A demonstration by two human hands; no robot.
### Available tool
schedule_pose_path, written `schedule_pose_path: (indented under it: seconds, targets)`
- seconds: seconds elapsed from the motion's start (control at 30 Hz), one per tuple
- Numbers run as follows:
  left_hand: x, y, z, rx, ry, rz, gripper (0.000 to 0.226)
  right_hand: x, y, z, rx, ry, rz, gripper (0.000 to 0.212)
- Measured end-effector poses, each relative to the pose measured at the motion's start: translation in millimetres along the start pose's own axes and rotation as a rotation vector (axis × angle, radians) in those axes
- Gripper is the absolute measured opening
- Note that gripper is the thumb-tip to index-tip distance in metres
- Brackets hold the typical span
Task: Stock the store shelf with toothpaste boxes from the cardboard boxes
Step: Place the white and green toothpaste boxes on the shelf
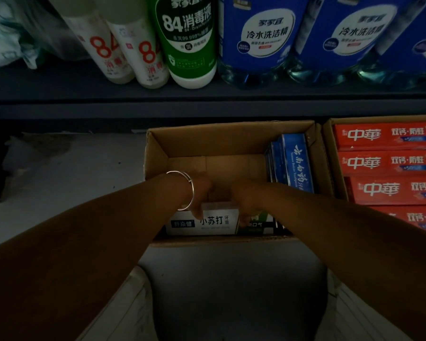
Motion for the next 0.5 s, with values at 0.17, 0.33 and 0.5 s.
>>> schedule_pose_path:
  seconds: [0.17, 0.33, 0.5]
  targets:
    - [-5.0, 7.1, 5.7, 0.000, -0.040, 0.009, 0.074, -11.5, 17.4, 0.1, -0.017, 0.000, -0.087, 0.051]
    - [-24.8, 27.9, 10.5, -0.030, -0.038, 0.002, 0.076, -33.8, 44.7, -1.6, -0.020, 0.013, -0.206, 0.057]
    - [-55.1, 59.6, 2.2, -0.046, -0.008, -0.039, 0.074, -57.8, 78.2, -5.1, -0.019, 0.038, -0.307, 0.057]
Point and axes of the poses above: each hand's wrist, its own y-axis away from the middle knuckle, its own x-axis out of the palm, z = x × y, the point moved 2 cm from there along -y, towards the middle knuckle, and after that the axes turned 8 degrees about x, right-handed, at the moved point
